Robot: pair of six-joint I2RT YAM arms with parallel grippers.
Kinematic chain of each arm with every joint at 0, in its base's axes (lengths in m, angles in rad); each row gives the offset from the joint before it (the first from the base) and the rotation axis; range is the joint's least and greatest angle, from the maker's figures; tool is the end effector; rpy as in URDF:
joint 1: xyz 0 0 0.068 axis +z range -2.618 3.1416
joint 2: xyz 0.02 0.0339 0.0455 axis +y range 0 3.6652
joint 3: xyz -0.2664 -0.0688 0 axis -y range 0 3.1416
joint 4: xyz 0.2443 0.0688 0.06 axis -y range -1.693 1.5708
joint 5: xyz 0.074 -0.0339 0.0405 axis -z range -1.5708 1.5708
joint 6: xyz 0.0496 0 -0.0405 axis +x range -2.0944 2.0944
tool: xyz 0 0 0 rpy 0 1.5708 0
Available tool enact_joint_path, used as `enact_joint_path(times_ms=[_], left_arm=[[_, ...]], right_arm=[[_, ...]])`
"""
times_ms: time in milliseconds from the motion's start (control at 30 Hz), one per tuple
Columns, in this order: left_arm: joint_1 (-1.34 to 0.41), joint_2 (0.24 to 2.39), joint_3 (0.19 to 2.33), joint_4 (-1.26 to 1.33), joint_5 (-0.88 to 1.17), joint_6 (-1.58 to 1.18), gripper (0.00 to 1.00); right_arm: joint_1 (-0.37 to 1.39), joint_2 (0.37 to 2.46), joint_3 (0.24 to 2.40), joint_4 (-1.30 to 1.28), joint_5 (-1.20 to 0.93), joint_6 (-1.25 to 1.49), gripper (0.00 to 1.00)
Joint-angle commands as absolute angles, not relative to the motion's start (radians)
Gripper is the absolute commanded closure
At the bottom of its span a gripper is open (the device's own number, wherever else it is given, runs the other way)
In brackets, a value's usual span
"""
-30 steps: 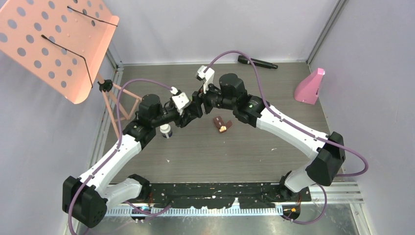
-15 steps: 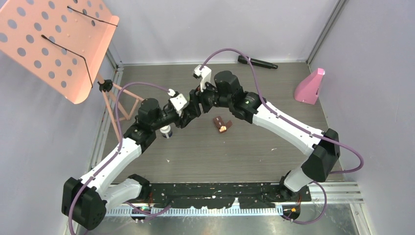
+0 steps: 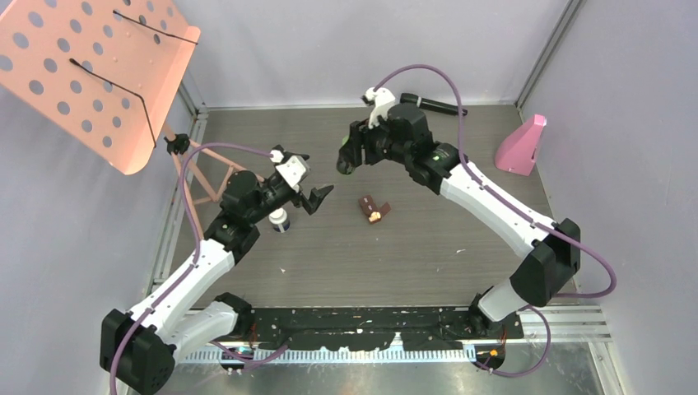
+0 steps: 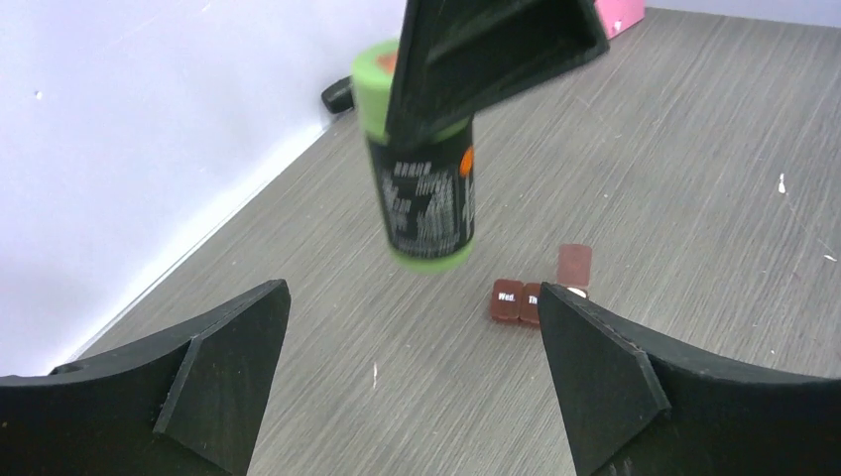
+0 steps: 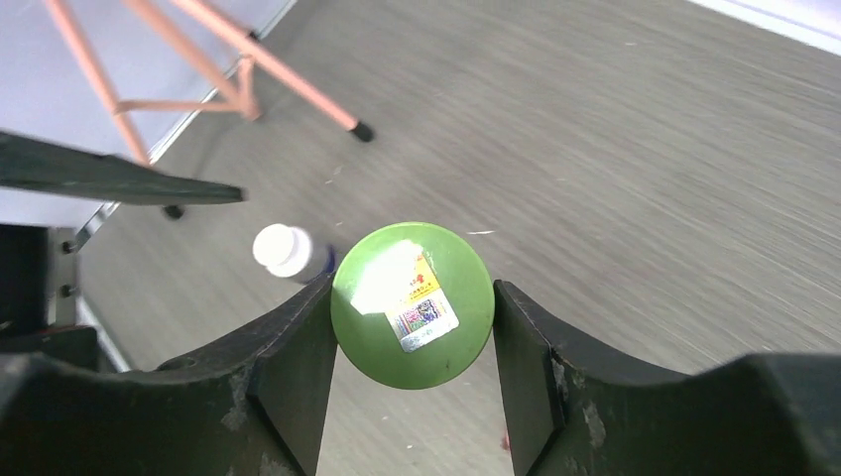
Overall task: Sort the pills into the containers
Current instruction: Place the pill bottle at the center of the board.
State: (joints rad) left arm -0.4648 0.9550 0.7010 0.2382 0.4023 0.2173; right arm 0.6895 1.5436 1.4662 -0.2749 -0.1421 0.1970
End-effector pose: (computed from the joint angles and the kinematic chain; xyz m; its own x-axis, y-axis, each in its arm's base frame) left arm 0.2034 -0.1237 0.3258 0.1506 0.1464 -0.9777 0.7475 0.6303 0.2095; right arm 0.2860 0.2449 0.3783 -0.4044 -0.0823 -0.9109 -0.6660 0.7091 0.2316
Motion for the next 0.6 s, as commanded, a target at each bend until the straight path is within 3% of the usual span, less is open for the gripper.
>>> enact_joint_path(times_ms=[0,167,400,567], left_arm=[[-0.468,0.949,0.689,0.304,0.345,0.214,0.01],[-0.468,0.944,0.702,0.303,0.228,0.159,0.01],[-0.468,0.959,0.739,0.239,0.037,0.036,0.01],[-0.468,0.978,0.838,0.090,0.094,0.005,0.01]], right_arm=[[0.602,1.447,1.425,-0.211,-0.019,0.222,0.87],[0.490,1.438,1.309,-0.221,0.198,0.219,0.87],[0.336,1.446,1.133,-0.115,0.224,0.260,0.87],[0.310,1.498,1.058,-0.039,0.276,0.258,0.88]])
